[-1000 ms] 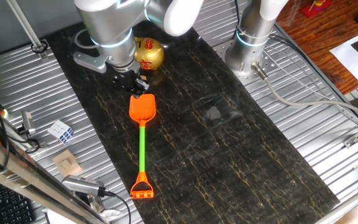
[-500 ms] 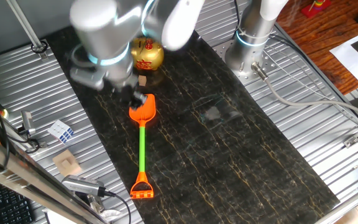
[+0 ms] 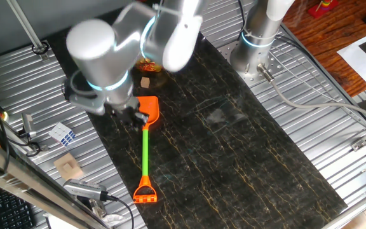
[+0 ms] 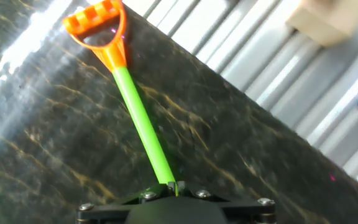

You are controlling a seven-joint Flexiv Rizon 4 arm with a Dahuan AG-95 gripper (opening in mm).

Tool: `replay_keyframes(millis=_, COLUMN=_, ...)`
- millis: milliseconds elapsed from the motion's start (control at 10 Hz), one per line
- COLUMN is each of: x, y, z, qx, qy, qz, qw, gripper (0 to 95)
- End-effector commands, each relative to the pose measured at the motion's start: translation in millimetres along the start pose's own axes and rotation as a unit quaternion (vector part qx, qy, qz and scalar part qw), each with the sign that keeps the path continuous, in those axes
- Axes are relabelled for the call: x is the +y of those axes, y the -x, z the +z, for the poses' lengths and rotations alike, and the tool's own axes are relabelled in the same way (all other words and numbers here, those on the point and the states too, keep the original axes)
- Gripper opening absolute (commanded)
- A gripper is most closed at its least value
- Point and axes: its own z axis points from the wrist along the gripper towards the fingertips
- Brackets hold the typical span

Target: Use a shovel to scoop up an object

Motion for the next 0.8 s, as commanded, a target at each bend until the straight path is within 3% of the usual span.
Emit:
replay_keyframes(millis=100, x=3.8, y=11.8, z=13.4, qx=-0.005, qy=0.004, qz=-0.006, qw=1.0000, gripper=38.0)
replay_keyframes(millis=400, x=9.0, y=21.9, z=27.9, qx=-0.005, qy=0.006, qz=-0.030, qw=0.9995, gripper=38.0)
replay_keyframes(millis=800, x=30.6, y=40.5, z=42.0, qx=-0.008, qy=0.000, qz=-0.029, qw=0.9996, gripper=38.0)
